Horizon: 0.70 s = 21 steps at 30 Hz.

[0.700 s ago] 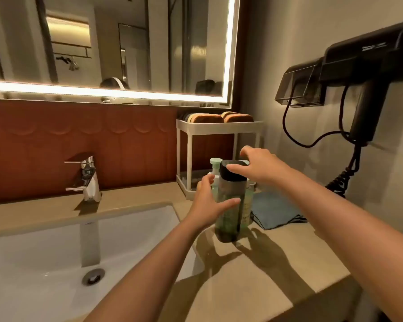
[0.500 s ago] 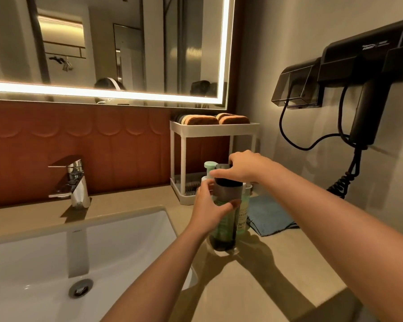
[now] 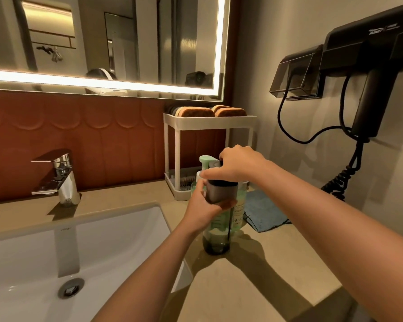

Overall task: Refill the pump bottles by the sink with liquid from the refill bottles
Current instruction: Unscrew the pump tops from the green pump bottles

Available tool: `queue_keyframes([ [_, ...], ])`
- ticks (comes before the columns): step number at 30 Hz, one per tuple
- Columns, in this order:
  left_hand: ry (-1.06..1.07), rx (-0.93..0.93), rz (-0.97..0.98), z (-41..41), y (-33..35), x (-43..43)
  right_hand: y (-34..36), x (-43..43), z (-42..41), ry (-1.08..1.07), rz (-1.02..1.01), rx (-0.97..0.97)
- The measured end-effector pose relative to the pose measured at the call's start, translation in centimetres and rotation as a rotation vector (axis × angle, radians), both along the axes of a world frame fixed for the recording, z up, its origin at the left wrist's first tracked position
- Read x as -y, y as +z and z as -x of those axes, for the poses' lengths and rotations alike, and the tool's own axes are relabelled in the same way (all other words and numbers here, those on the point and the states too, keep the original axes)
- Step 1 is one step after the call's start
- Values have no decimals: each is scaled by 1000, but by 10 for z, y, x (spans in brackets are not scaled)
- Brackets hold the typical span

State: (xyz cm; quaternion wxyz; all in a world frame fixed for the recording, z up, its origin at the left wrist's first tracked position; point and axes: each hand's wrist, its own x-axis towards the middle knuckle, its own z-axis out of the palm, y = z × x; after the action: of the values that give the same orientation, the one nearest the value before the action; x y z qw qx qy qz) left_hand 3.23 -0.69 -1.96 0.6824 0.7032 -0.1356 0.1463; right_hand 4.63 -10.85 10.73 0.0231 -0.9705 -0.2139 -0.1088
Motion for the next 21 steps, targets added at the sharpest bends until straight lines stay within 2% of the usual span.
queue_keyframes([
  [7,-46,0,-21,20,-4,-11,-6,0,15,91,-27,15],
  [11,-73,-12,-35,26,-3,-14,1,9,23,196,-81,-195],
  [15,-63,-24,-37,29,-1,-14,24,16,23,294,12,-454],
  [19,-49,-22,-25,31,-2,-13,35,16,26,234,24,-586],
  [21,-48,-11,-26,32,-1,-13,32,11,25,134,21,-561],
])
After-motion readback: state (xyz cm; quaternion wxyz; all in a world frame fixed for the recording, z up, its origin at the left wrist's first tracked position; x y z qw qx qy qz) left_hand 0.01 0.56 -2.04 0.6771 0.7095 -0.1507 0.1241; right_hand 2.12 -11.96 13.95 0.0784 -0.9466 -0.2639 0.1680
